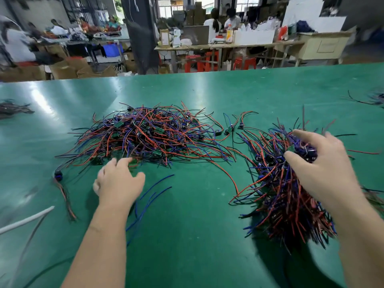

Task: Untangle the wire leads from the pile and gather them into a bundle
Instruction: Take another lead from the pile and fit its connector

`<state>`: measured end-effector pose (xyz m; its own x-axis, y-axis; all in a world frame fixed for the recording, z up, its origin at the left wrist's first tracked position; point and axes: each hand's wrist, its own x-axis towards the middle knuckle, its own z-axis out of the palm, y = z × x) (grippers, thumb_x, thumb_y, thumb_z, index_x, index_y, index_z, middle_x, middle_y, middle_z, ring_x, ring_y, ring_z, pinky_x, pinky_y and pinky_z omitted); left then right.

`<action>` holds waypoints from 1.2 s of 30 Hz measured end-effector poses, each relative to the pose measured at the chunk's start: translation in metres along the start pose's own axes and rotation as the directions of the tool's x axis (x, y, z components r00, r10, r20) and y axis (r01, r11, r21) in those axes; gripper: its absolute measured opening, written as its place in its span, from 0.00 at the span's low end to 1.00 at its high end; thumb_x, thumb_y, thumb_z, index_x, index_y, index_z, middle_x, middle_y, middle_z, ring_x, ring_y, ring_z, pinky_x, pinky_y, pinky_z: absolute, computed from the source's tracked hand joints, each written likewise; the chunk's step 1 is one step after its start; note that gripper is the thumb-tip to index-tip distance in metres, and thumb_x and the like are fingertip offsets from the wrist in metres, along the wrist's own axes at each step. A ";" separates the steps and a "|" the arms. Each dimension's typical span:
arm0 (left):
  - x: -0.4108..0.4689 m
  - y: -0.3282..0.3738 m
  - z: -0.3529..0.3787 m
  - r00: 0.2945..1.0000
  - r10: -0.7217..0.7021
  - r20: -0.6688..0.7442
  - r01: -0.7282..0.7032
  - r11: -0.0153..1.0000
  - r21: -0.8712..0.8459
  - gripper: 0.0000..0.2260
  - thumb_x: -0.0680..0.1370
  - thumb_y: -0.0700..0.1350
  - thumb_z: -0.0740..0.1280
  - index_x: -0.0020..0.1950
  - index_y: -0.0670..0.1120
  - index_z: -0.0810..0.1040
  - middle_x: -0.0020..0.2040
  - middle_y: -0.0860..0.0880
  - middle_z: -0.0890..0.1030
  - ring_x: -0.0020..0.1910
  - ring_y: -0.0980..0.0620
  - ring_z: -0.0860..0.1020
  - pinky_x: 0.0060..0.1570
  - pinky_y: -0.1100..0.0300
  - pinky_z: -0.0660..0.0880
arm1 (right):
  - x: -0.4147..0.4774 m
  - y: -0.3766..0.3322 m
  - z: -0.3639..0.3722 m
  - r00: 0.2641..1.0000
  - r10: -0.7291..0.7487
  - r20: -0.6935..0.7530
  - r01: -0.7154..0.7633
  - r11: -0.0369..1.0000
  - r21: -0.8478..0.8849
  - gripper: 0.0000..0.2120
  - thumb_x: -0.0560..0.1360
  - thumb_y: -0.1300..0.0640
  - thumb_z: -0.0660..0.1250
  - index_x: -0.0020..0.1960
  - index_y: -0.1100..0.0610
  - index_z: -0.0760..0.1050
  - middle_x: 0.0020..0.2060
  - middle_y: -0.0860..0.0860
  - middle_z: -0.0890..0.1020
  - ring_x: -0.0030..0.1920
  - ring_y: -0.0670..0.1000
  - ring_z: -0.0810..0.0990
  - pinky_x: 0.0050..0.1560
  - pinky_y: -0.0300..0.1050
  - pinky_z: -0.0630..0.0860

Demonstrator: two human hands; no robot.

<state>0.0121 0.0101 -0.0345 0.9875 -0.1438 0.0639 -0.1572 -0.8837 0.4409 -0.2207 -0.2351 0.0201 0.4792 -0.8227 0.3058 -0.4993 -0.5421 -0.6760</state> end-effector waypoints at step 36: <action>-0.122 0.086 -0.005 0.056 0.819 -0.572 -0.998 0.031 -0.053 0.17 0.76 0.44 0.57 0.62 0.47 0.77 0.61 0.51 0.79 0.65 0.52 0.73 0.60 0.51 0.69 | -0.044 -0.034 0.034 0.837 -0.378 0.395 -0.067 0.646 0.761 0.26 0.71 0.75 0.66 0.66 0.58 0.71 0.50 0.60 0.82 0.50 0.54 0.82 0.59 0.42 0.74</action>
<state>-0.1215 -0.0460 -0.0005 -0.0695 -0.4767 0.8763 -0.9902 0.1394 -0.0027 -0.2004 -0.1745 0.0071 0.8753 -0.4158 0.2468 0.1946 -0.1643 -0.9670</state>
